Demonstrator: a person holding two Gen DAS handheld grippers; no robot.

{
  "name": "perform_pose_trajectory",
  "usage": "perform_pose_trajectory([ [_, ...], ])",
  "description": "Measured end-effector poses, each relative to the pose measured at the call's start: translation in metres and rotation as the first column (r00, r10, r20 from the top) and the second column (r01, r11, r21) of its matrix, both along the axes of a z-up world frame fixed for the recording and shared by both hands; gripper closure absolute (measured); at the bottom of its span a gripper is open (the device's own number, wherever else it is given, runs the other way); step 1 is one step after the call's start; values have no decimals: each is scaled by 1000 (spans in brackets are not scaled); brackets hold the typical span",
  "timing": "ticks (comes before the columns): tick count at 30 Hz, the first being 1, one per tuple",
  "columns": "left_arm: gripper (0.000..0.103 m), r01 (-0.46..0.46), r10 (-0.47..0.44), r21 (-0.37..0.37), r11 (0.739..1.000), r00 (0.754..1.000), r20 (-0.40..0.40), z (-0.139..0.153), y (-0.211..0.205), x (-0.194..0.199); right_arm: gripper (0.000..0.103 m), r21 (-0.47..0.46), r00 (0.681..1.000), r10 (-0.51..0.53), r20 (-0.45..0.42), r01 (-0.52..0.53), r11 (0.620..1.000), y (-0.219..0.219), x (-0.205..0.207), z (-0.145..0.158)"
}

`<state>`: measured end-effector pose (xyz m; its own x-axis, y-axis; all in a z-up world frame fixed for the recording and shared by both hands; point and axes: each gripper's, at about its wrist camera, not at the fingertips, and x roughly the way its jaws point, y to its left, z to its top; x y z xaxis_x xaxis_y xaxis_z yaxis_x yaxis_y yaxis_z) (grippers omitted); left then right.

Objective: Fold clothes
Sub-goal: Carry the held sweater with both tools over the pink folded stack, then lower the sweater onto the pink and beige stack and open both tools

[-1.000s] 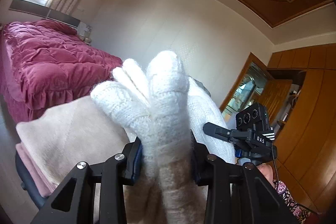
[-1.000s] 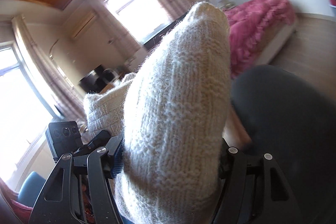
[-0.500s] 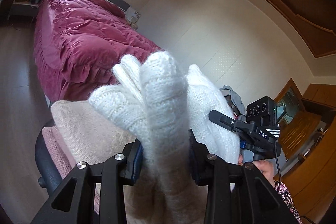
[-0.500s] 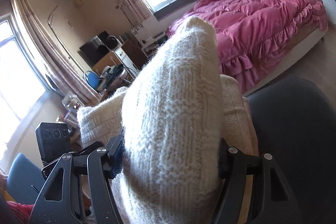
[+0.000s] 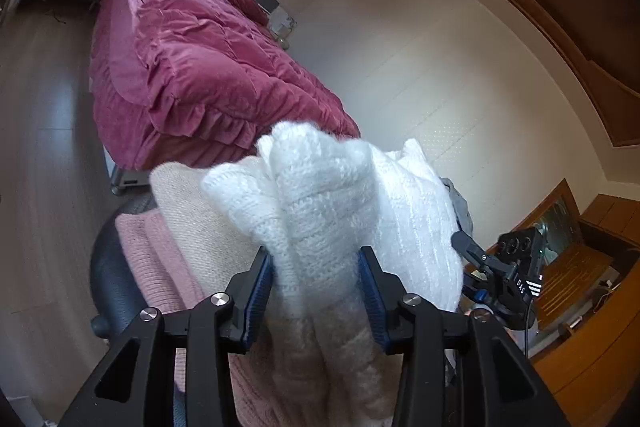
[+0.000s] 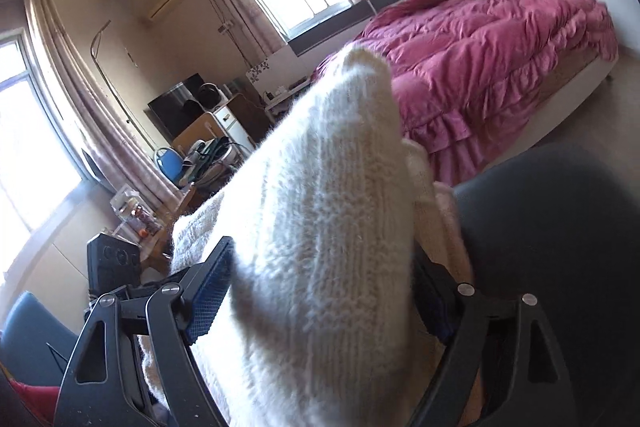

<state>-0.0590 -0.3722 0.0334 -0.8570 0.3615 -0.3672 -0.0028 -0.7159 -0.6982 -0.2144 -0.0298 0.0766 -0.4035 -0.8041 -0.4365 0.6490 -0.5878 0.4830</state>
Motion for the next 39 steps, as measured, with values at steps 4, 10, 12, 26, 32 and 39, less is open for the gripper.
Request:
perform_pose_trajectory([
  [4,64,-168,146,-156,973,979,-142,43,10,32,19,9,970,-214,-114,216,976,38,21,34],
  [10,64,-131,33,-441,888,974,-223,93,91,19,62,155,938,-193,-288,245,957,-5,56,63],
  [12,64,-104,0,-505,857,980,-201,88,112,-2,79,231,946,-131,-297,204,951,-34,58,59],
  [26,68,-60,84,-626,777,996,9,-8,75,-94,82,286,964,-138,-228,201,937,-85,-11,2],
  [32,69,-39,44,-464,885,999,-1,10,57,-73,82,269,961,-146,-236,209,940,-81,-4,10],
  [39,69,-191,113,-465,864,975,-190,43,74,3,82,188,918,-127,-376,209,960,-49,76,36],
])
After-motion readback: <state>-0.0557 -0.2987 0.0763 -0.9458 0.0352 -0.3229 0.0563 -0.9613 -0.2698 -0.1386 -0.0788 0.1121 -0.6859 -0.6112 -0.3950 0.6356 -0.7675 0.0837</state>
